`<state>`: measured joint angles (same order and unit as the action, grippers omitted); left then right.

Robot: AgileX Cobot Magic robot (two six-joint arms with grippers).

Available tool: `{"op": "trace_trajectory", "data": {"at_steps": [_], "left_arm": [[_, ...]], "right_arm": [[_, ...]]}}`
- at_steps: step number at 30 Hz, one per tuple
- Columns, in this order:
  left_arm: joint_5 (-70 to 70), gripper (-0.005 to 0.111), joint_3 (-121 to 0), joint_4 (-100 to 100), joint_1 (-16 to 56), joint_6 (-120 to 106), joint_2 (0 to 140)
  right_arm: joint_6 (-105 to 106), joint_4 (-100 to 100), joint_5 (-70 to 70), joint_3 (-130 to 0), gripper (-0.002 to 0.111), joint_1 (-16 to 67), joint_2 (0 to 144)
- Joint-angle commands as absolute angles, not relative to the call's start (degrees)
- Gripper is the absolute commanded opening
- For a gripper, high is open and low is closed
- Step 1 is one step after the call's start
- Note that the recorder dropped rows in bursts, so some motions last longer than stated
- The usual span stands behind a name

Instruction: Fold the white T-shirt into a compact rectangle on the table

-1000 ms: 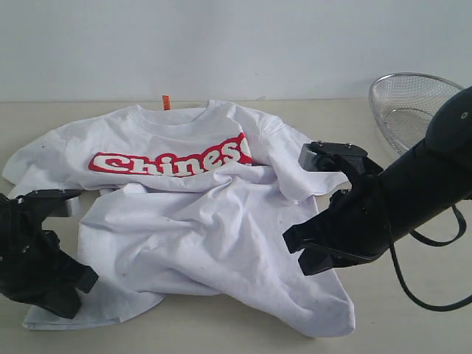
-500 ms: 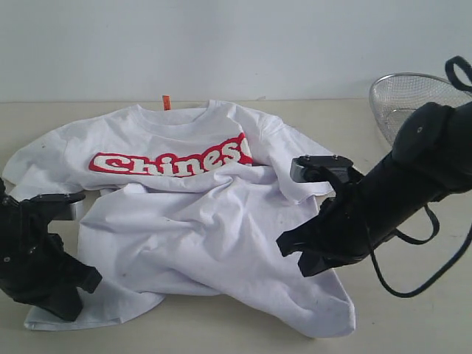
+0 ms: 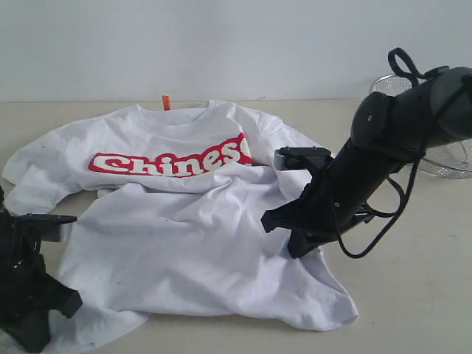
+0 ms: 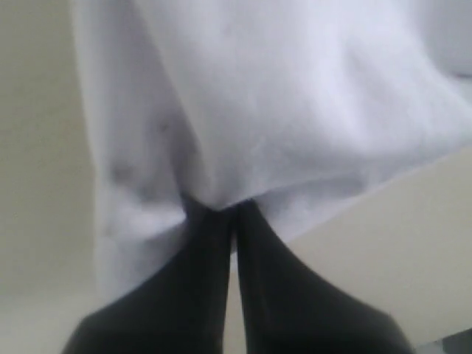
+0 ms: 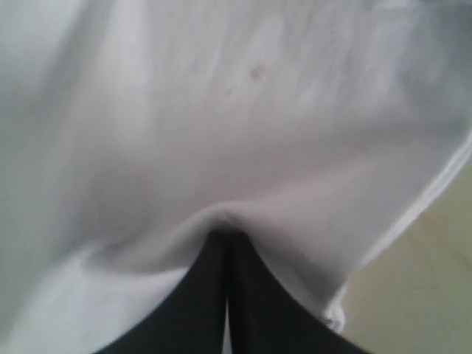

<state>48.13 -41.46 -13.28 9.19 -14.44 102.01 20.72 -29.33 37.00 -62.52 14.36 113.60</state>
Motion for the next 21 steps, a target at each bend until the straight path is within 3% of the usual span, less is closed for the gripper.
{"op": "trace_trajectory", "data": {"at_steps": [1,12,21], "left_arm": [[53.20,0.005,-41.22,-4.86,9.35,-10.30,103.33],[57.11,0.005,-42.29,-2.27,9.35,-11.51,97.49],[53.74,0.005,-44.21,-5.74,9.35,-15.04,94.15]], "right_arm": [[18.43,-25.10,33.65,-65.98,0.000,14.27,116.35],[14.71,-21.57,37.03,-70.07,0.000,14.27,115.65],[15.16,-23.18,41.46,-64.65,0.000,14.27,104.19]]}}
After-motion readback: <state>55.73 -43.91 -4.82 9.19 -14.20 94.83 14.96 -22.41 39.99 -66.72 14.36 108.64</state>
